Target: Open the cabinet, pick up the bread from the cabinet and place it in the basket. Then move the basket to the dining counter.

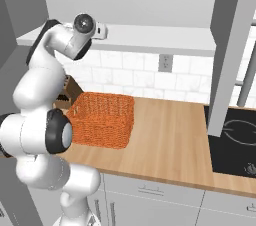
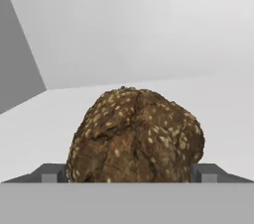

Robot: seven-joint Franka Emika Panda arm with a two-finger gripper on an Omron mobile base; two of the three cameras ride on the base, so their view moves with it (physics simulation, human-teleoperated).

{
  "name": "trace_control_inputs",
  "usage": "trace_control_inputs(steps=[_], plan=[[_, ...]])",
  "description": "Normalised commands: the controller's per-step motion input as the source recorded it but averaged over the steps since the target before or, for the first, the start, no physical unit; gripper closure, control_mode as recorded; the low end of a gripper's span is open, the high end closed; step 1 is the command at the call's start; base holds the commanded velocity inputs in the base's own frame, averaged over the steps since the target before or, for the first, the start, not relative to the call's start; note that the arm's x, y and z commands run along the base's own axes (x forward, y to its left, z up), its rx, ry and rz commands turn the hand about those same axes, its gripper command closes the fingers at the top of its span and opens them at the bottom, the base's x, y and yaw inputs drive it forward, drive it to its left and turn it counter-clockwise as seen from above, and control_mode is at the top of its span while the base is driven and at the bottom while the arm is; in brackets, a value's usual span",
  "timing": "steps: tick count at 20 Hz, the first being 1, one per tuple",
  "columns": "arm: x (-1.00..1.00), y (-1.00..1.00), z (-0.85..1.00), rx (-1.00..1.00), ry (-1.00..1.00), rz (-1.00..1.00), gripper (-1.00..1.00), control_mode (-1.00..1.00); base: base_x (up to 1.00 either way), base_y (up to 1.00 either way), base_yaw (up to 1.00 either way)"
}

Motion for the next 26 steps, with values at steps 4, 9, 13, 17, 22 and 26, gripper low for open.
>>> trace_control_inputs(steps=[4,9,13,17,22,26], plan=[[-1.00,-0.69,0.40,0.14,0.02,-0.25,1.00,-1.00,0.00,0.00,0.00],[-1.00,-0.64,0.36,0.10,0.15,-0.16,1.00,-1.00,0.00,0.00,0.00],[-1.00,-0.37,0.05,0.04,0.18,-0.02,1.00,-1.00,0.00,0.00,0.00],[-1.00,-0.26,-0.01,0.01,0.18,0.00,1.00,-1.00,0.00,0.00,0.00],[-1.00,-0.12,-0.62,-0.01,0.19,0.00,1.00,-1.00,0.00,0.00,0.00],[-0.66,-0.26,-0.75,-0.06,0.29,0.00,1.00,-1.00,0.00,0.00,0.00]])
